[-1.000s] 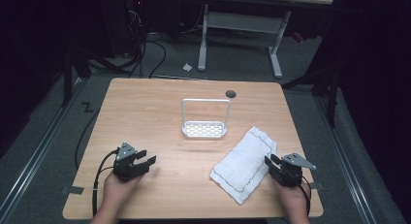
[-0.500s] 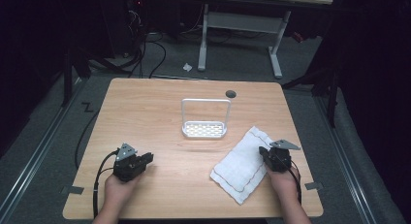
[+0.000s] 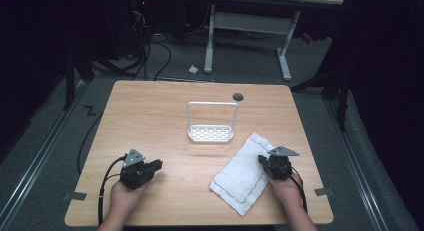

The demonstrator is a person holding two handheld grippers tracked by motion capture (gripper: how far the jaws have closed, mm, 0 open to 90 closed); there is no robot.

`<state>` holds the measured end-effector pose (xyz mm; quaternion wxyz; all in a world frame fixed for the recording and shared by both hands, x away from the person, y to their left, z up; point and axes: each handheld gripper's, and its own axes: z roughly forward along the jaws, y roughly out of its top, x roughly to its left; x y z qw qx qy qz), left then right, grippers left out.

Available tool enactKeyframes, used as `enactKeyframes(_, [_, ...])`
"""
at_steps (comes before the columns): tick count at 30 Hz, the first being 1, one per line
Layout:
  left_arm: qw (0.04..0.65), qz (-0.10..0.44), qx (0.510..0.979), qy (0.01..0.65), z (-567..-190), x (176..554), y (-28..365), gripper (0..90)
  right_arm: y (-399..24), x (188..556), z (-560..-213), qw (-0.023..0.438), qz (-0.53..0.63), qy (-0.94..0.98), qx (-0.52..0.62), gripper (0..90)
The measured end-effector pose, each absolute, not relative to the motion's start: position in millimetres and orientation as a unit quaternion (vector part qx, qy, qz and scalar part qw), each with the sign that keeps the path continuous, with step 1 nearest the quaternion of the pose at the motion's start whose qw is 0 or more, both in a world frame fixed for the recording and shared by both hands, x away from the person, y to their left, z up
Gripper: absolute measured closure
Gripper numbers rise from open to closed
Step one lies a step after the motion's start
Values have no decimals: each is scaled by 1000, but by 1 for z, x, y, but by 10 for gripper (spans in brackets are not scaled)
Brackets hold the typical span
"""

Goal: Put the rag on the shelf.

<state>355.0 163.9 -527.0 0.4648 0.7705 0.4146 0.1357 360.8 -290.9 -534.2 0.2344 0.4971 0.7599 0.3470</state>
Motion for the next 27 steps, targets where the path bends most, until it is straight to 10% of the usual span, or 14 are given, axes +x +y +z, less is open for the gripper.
enactKeyframes(27, [448, 90, 817, 353, -527, 340, 110, 825, -167, 342, -536, 171, 378, 840, 350, 900])
